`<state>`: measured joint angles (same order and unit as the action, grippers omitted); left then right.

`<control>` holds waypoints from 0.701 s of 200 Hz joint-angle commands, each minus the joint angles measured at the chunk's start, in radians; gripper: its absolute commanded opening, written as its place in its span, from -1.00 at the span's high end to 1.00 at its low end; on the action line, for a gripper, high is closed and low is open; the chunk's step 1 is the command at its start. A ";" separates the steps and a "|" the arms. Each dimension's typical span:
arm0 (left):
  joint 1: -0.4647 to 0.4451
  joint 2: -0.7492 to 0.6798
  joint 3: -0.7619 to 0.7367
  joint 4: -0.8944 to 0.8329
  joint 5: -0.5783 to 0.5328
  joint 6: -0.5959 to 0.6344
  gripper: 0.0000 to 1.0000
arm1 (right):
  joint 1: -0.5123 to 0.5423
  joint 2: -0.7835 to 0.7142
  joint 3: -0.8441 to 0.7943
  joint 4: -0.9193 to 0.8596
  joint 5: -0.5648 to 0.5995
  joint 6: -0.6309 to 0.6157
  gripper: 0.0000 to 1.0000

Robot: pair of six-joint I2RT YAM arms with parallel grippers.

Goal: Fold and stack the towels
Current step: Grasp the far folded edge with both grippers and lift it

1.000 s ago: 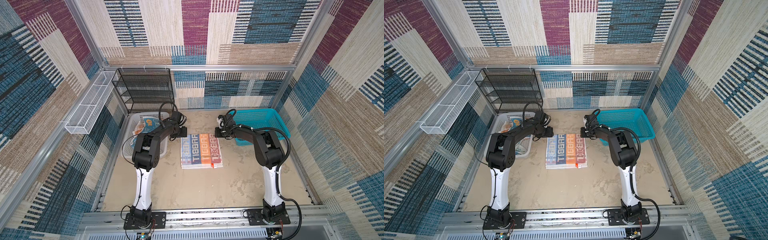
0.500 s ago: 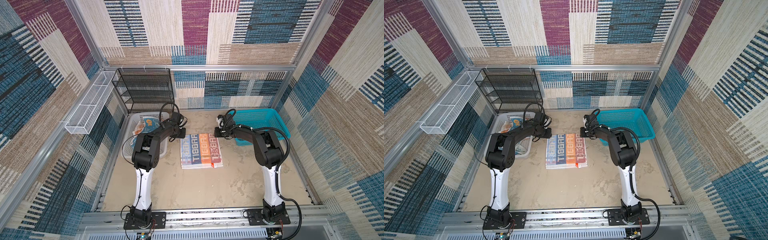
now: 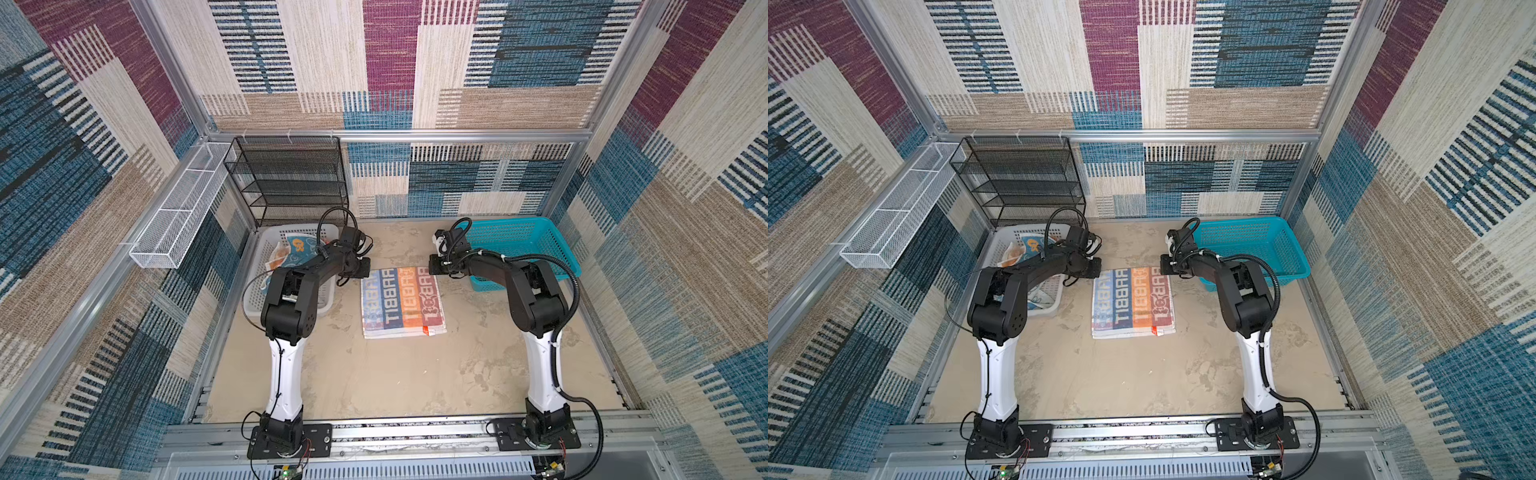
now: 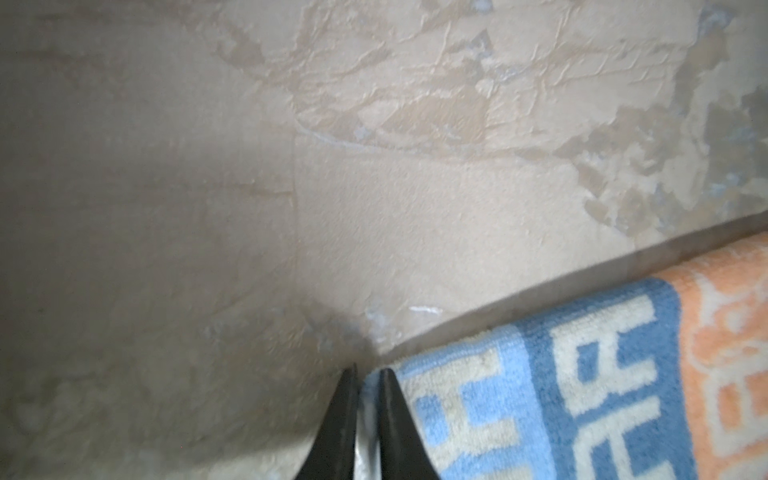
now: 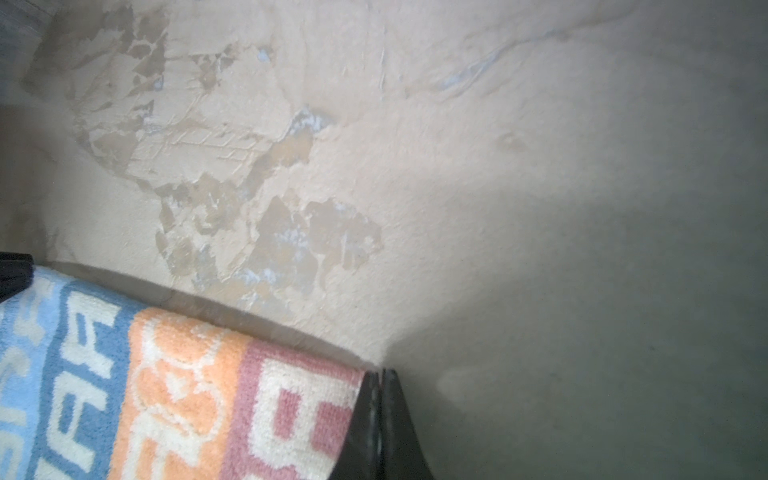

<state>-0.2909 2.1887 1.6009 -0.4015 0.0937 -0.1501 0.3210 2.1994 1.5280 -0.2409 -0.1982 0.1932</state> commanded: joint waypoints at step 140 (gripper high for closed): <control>-0.001 -0.194 -0.129 0.036 0.022 0.008 1.00 | 0.001 -0.147 -0.030 -0.096 -0.021 0.011 1.00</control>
<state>-0.2928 2.0319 1.5040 -0.4072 0.1173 -0.1471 0.3214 2.0937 1.5131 -0.3157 -0.2169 0.1947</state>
